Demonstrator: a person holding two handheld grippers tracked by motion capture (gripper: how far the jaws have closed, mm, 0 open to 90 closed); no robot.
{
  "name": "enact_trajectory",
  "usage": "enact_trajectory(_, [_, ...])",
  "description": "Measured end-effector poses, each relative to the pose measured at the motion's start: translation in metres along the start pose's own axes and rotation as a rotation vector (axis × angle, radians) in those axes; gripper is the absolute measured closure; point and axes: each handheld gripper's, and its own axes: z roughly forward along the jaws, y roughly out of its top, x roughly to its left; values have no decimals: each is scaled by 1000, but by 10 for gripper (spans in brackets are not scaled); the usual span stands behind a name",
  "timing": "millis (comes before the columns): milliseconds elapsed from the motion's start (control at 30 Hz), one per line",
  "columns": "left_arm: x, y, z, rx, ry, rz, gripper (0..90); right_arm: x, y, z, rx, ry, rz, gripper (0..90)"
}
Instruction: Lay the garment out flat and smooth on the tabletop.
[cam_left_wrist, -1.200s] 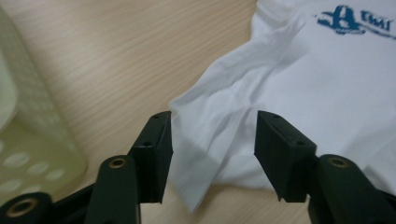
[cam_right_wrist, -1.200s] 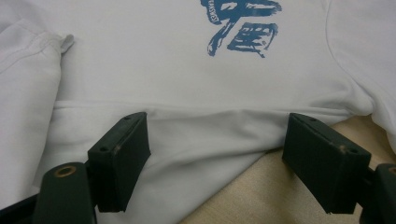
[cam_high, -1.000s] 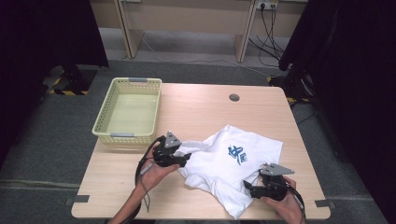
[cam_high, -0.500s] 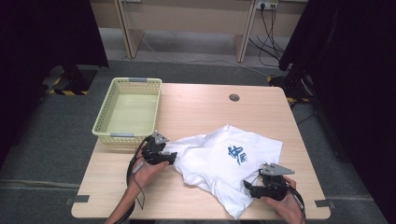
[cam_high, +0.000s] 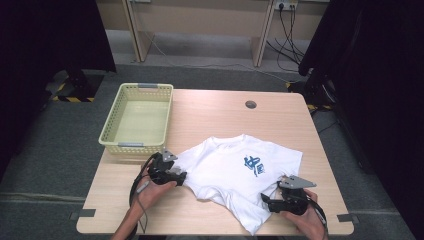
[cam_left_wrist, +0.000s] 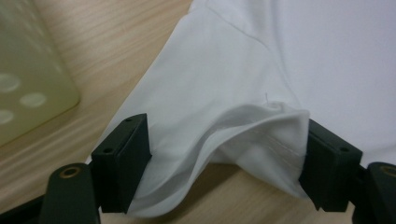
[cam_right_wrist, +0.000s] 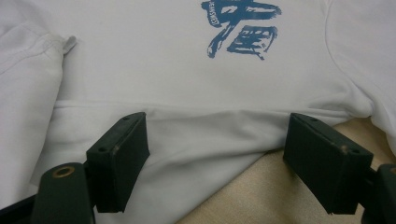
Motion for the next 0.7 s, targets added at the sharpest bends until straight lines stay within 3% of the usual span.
enact_trajectory(100, [2,-8,-7,-22,10,23,216,0,0,0,-3,-2,0,223])
enact_trajectory(400, [5,-27,-26,-133,-5,4,196,0,0,0,4,-4,3,223])
enact_trajectory(633, [1,-41,-30,-124,-21,8,181,2,3,0,26,-11,10,216])
enact_trajectory(700, [0,-44,-30,-119,-28,14,175,0,4,-1,27,-15,31,255])
